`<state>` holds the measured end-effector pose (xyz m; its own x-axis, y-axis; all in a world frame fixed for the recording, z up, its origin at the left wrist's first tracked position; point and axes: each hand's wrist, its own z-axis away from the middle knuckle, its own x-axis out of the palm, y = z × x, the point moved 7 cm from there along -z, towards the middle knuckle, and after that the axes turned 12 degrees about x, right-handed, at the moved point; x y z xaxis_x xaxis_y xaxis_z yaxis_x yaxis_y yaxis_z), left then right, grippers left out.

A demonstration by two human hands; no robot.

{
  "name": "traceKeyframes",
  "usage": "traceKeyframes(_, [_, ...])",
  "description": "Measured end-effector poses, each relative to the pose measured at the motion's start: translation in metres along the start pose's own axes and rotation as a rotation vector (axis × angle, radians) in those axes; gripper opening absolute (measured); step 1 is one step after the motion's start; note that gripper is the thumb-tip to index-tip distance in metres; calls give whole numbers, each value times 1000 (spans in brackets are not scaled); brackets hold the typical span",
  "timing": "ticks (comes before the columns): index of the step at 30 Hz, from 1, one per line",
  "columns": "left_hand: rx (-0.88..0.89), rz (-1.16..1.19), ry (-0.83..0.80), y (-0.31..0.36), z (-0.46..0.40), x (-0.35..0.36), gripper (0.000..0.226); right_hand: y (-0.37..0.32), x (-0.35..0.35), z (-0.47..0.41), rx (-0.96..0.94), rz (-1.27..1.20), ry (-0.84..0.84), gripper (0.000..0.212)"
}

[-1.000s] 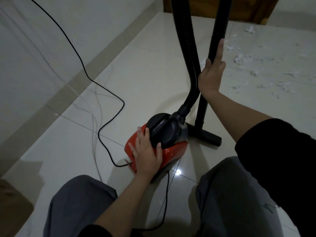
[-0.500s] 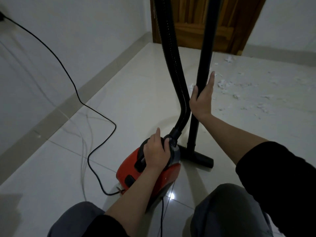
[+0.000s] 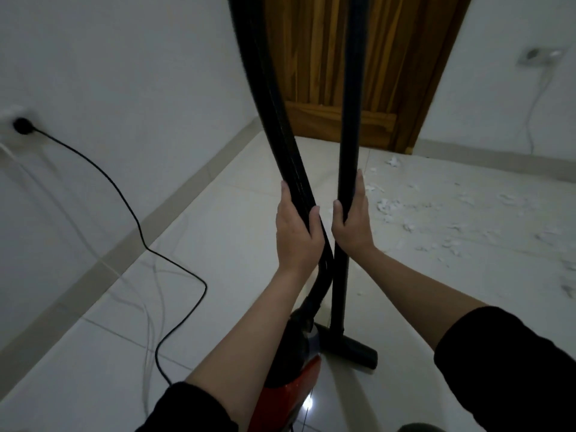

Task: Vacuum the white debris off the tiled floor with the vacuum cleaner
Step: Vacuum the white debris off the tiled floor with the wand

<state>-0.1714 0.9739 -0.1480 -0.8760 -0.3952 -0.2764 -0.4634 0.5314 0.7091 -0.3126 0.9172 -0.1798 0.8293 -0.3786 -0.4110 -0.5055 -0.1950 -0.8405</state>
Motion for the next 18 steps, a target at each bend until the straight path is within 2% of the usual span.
traceKeyframes(6, [-18, 45, 95, 87, -90, -38, 74, -82, -44, -38, 83, -69, 47, 70])
traceKeyframes(10, [118, -51, 127, 164, -156, -71, 70, -133, -84, -63, 164, -56, 68, 68])
traceKeyframes(14, [264, -118, 57, 233, -216, -92, 59, -193, -123, -95, 147, 6, 75, 61])
traceKeyframes(18, [252, -189, -66, 274, -259, -98, 51, -248, -154, -111, 144, -37, -5, 63])
